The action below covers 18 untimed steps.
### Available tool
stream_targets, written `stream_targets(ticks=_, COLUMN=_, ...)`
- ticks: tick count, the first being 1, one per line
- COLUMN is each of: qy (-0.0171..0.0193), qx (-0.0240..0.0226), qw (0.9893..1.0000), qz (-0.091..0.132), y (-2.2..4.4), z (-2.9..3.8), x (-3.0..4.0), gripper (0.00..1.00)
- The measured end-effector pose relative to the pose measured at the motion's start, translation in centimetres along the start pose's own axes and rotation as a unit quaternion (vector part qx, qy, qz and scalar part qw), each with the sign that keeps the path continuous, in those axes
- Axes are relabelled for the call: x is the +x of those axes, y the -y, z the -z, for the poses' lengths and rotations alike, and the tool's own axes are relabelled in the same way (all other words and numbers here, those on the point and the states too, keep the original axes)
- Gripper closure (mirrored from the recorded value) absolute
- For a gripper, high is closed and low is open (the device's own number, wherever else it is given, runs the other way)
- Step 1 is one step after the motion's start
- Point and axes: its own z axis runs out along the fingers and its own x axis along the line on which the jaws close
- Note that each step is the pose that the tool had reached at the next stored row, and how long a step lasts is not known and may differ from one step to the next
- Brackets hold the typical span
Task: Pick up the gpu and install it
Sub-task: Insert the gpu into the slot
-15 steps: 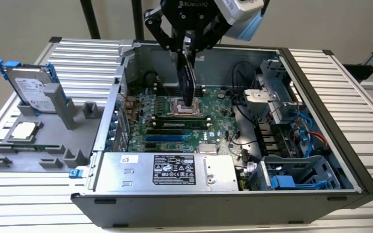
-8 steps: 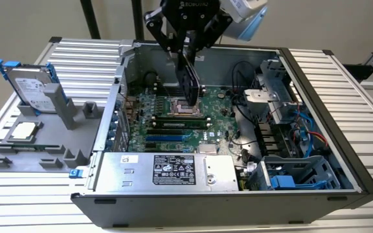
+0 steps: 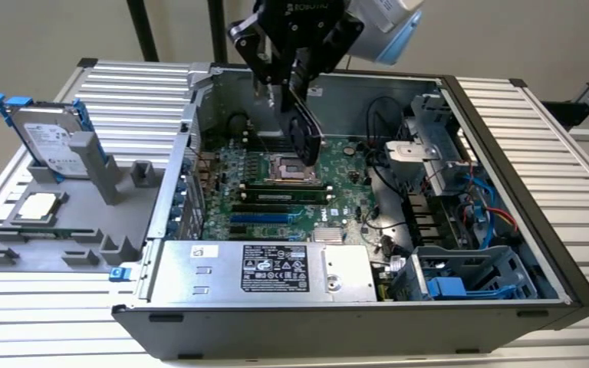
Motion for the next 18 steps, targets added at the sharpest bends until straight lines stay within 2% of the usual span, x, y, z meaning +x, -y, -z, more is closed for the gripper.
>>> stream_targets(ticks=5, qy=-0.0019, qx=-0.0001, qw=0.9991, qz=0.041, y=0.00, z=0.00, x=0.00, gripper=1.00)
stream_targets(ticks=10, qy=-0.0039, qx=-0.0002, qw=0.9965, qz=0.083, y=0.00, z=0.00, x=0.00, gripper=1.00)
stream_targets(ticks=14, qy=-0.0054, qx=-0.0003, qw=0.9931, qz=0.117, y=0.00, z=0.00, x=0.00, gripper=1.00)
stream_targets(ticks=18, qy=-0.0070, qx=-0.0003, qw=0.9885, qz=0.151, y=0.00, z=0.00, x=0.00, gripper=1.00)
